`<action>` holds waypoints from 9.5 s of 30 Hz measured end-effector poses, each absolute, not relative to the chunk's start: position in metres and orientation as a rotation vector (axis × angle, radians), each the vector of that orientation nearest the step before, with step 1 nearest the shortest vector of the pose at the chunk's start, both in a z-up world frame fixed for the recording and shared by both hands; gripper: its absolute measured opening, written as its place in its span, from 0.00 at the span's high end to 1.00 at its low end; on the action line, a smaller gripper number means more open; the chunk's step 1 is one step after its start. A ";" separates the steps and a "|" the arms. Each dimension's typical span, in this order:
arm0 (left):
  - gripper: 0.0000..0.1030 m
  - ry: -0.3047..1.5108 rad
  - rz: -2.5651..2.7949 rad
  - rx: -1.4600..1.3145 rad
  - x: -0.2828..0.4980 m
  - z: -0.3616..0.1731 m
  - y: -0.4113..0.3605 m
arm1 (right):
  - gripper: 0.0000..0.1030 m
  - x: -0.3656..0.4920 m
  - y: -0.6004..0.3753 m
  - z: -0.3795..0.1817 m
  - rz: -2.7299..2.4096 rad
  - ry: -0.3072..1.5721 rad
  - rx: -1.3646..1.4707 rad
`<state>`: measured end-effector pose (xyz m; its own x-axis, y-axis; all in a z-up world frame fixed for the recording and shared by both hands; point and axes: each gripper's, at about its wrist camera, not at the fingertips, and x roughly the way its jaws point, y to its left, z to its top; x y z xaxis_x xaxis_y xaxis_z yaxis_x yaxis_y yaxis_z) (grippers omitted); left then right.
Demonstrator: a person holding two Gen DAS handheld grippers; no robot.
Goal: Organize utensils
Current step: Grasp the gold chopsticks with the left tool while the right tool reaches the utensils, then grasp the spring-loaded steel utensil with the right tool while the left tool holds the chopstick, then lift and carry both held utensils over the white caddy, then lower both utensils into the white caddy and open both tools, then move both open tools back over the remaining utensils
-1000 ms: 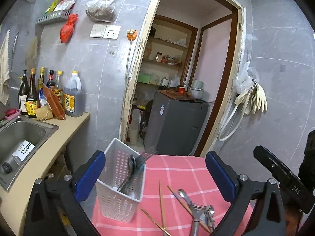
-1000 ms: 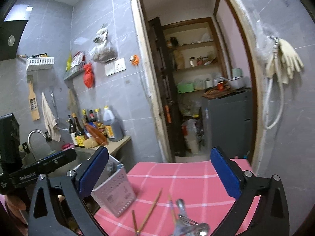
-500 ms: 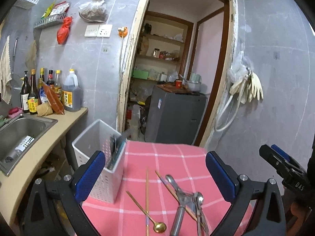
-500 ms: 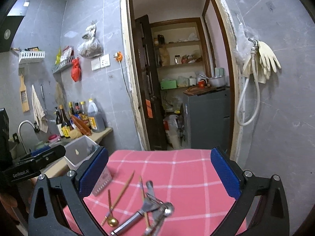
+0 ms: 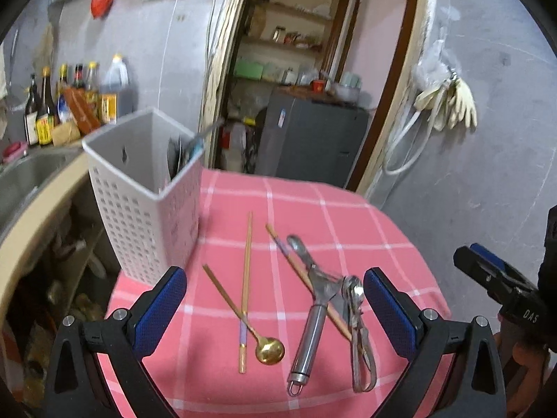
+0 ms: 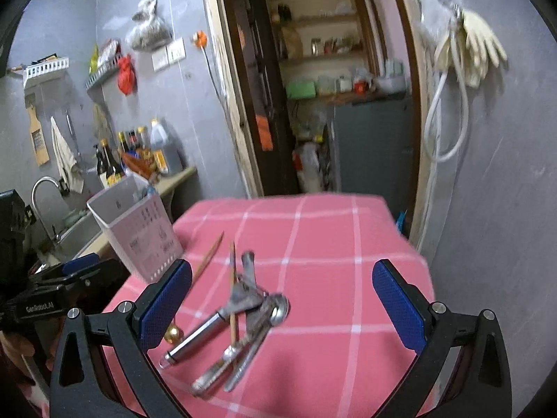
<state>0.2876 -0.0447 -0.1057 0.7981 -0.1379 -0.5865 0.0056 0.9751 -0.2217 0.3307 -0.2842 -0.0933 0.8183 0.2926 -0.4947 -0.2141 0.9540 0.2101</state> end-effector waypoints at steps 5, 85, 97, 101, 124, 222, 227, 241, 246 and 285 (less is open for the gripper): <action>0.15 0.714 -0.065 -0.246 0.302 -0.126 -0.045 | 0.01 0.349 -0.288 -0.122 0.320 0.642 0.193; 0.93 0.924 -0.019 -0.426 0.339 -0.166 -0.037 | 0.91 0.410 -0.232 -0.225 0.378 1.130 0.526; 0.93 0.874 -0.095 -0.313 0.326 -0.136 -0.036 | 0.92 0.375 -0.246 -0.188 0.372 0.989 0.578; 0.93 0.887 -0.128 -0.305 0.325 -0.138 -0.034 | 0.92 0.368 -0.248 -0.188 0.358 0.983 0.576; 0.93 0.893 -0.198 -0.260 0.343 -0.143 -0.050 | 0.92 0.353 -0.254 -0.199 0.310 0.986 0.609; 0.97 0.679 -0.130 -0.200 0.383 -0.044 0.099 | 0.92 0.461 -0.064 -0.070 0.781 0.419 0.325; 0.94 0.690 -0.124 -0.206 0.382 -0.045 0.099 | 0.85 0.462 -0.067 -0.074 0.775 0.449 0.336; 0.70 0.552 -0.088 -0.242 0.361 -0.022 0.083 | 0.41 0.434 -0.121 -0.041 0.637 0.343 0.349; 0.49 0.472 -0.072 -0.237 0.349 -0.006 0.063 | 0.22 0.414 -0.153 -0.020 0.555 0.287 0.322; 0.02 0.629 -0.101 -0.133 0.311 -0.084 -0.067 | 0.01 0.350 -0.309 -0.094 0.342 0.550 0.216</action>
<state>0.3112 -0.0674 -0.0839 0.8042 -0.1347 -0.5789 0.0538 0.9865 -0.1549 0.3504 -0.3095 -0.0943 0.7985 0.3731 -0.4724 -0.2589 0.9214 0.2899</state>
